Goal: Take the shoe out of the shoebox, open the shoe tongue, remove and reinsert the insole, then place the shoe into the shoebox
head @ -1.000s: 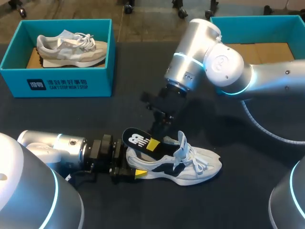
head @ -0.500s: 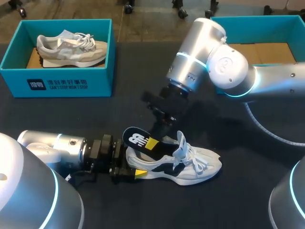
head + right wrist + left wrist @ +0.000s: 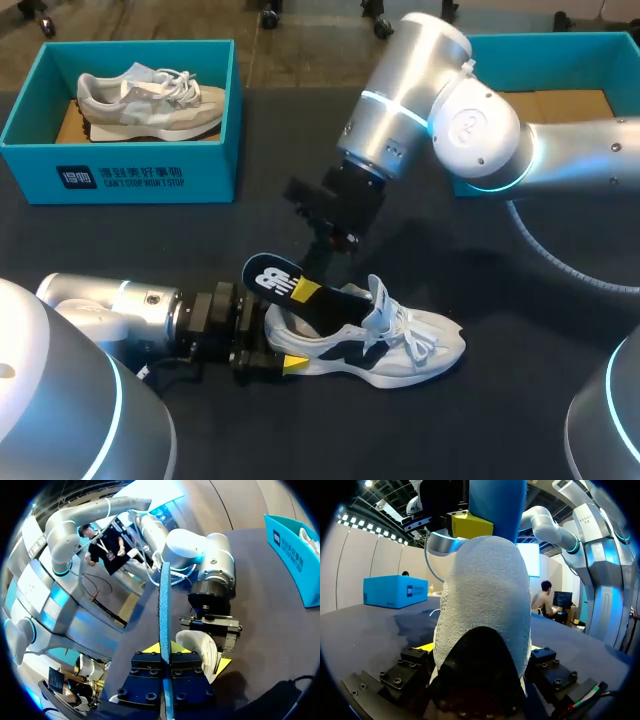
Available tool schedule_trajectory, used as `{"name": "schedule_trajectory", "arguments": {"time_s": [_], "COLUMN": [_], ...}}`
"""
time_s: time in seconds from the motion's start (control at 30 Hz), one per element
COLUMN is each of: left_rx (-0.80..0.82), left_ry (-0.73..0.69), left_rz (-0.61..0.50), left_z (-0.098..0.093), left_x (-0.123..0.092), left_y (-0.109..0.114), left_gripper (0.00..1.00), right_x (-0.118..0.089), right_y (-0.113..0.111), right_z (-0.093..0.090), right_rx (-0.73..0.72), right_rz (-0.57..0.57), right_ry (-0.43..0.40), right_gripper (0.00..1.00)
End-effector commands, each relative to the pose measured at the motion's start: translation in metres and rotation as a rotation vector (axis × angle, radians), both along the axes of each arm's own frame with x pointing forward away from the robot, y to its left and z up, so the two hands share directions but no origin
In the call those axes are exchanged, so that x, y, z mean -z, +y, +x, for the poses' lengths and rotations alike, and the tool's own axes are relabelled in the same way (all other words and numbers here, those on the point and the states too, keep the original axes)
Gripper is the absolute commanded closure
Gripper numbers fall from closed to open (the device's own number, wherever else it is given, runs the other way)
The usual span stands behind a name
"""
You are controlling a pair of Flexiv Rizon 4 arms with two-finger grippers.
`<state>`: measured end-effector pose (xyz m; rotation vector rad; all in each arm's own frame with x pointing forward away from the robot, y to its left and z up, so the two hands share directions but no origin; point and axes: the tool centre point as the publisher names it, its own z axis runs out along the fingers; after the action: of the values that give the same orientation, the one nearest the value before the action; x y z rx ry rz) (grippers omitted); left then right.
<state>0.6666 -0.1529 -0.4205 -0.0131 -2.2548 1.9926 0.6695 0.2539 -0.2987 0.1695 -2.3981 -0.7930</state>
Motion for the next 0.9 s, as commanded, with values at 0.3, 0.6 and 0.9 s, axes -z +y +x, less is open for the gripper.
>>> {"name": "schedule_trajectory", "arguments": {"time_s": [0.3,0.6,0.9], "left_rx": [-0.001,-0.001,-0.001], "left_ry": [0.000,0.000,0.000], "left_rz": [0.000,0.000,0.000], "left_z": [0.000,0.000,0.000], "left_x": [0.002,0.002,0.002], "left_y": [-0.001,-0.001,-0.001], "left_gripper": [1.00,1.00,1.00], "right_x": [-0.024,-0.099,-0.099], "right_y": [0.022,0.005,0.005], "right_z": [0.017,0.038,0.038], "right_rx": [0.010,0.101,0.101], "right_rz": [0.133,0.238,0.238], "right_ry": [-0.046,0.044,0.044], "right_gripper": [1.00,1.00,1.00]}}
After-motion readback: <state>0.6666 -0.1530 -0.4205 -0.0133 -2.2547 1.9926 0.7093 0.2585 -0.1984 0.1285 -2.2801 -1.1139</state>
